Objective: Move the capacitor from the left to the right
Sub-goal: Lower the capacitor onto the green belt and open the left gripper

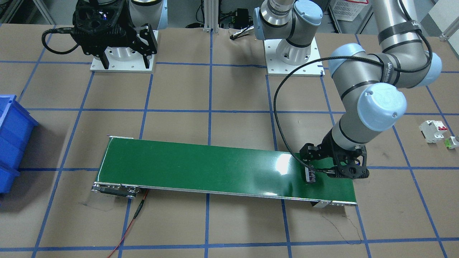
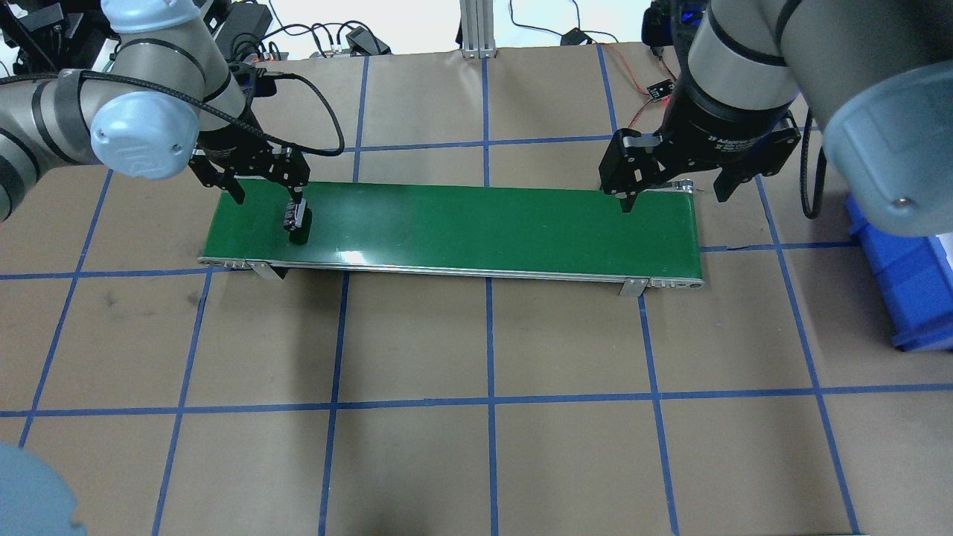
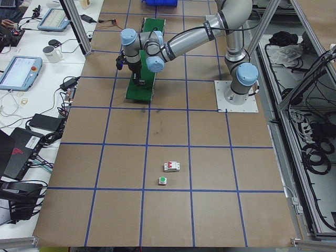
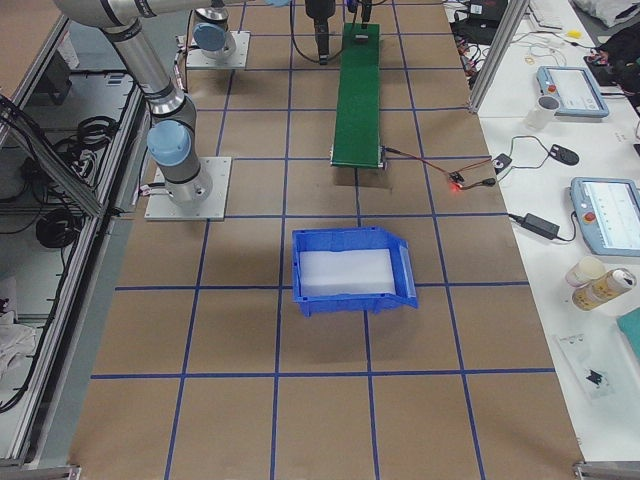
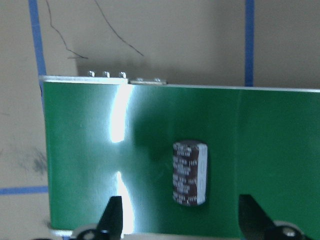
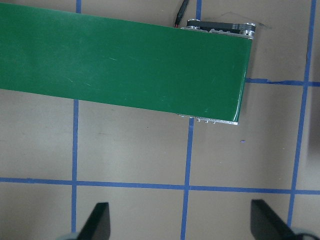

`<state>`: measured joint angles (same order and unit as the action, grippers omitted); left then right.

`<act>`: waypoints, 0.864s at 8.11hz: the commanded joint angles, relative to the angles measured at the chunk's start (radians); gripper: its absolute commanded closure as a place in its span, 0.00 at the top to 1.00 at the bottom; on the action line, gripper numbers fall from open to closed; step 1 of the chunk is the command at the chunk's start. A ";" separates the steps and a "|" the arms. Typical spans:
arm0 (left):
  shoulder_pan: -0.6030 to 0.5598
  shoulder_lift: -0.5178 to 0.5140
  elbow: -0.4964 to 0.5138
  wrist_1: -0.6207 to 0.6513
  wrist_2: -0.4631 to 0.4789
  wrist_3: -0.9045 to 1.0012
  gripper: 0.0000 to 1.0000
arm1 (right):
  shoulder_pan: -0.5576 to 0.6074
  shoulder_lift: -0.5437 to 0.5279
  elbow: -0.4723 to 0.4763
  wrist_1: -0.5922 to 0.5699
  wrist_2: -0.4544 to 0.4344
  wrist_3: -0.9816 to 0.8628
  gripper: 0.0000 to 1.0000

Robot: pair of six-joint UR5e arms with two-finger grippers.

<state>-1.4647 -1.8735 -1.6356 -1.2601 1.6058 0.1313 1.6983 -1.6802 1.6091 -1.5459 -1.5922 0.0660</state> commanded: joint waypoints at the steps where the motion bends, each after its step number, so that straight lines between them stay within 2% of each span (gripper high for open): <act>1: -0.074 0.143 0.061 -0.224 -0.006 -0.099 1.00 | 0.000 0.011 0.000 -0.011 0.005 0.000 1.00; 2: -0.084 0.212 0.091 -0.336 -0.004 -0.099 1.00 | 0.000 0.020 0.000 -0.019 0.005 0.000 1.00; 3: -0.085 0.270 0.098 -0.390 -0.001 -0.099 1.00 | 0.000 0.051 -0.002 -0.019 -0.014 -0.003 1.00; 5: -0.088 0.322 0.100 -0.392 -0.006 -0.099 1.00 | -0.006 0.190 -0.002 -0.020 -0.011 0.002 1.00; 7: -0.095 0.324 0.100 -0.383 -0.010 -0.087 1.00 | -0.006 0.259 0.000 -0.118 0.000 0.008 1.00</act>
<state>-1.5521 -1.5588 -1.5365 -1.6470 1.5998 0.0387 1.6931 -1.4983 1.6081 -1.5921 -1.5990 0.0698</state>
